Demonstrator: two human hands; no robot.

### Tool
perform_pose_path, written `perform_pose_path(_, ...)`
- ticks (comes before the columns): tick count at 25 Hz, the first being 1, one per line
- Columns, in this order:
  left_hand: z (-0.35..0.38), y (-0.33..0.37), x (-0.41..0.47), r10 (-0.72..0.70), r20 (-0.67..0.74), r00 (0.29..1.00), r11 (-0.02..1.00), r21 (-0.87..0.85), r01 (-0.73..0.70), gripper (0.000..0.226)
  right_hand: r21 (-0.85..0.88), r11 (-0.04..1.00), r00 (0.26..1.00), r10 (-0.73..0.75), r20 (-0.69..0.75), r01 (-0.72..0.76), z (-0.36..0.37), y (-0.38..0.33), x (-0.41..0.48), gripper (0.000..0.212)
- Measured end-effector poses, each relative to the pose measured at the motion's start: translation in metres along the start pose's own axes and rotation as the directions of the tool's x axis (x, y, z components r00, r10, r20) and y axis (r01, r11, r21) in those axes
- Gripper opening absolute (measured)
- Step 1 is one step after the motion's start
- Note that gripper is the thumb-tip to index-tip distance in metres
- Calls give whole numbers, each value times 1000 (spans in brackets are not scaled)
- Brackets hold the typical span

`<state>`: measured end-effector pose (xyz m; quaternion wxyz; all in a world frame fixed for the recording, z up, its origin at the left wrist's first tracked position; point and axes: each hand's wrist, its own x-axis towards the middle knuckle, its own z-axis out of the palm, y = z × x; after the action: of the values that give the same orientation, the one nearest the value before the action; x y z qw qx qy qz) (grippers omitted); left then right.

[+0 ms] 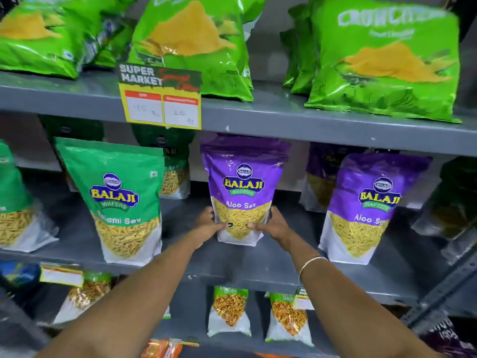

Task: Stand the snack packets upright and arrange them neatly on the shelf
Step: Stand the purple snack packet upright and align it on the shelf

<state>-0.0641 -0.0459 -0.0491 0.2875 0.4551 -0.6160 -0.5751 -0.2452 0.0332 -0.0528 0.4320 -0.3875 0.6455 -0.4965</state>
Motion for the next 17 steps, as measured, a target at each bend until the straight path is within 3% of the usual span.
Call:
perform_pose_path(2,1,0,-13,-18,-12,1000,999,27,19,48,19,999,1000,-28,-12,28,2,-6,-21,52)
perform_pose_path(4,1,1,-27,-19,16,1000,997,74,17,59,10,999,999,-37,20,36,5,-12,-41,44)
perform_pose_path(7,-2,-6,-43,-40,19,999,989,140,37,76,-17,995,995,-95,-8,95,6,-10,-62,56)
perform_pose_path(10,-6,-19,-44,-49,28,998,981,188,43,81,-72,995,997,-66,-39,63,3,-5,-76,68)
perform_pose_path(15,-7,-11,-64,-12,79,997,981,195,-3,88,-95,992,996,-81,-34,78,4,-2,-92,67)
perform_pose_path(17,-6,-3,-78,-4,72,997,972,234,-13,81,-98,992,997,-79,-28,76,5,-3,-98,68)
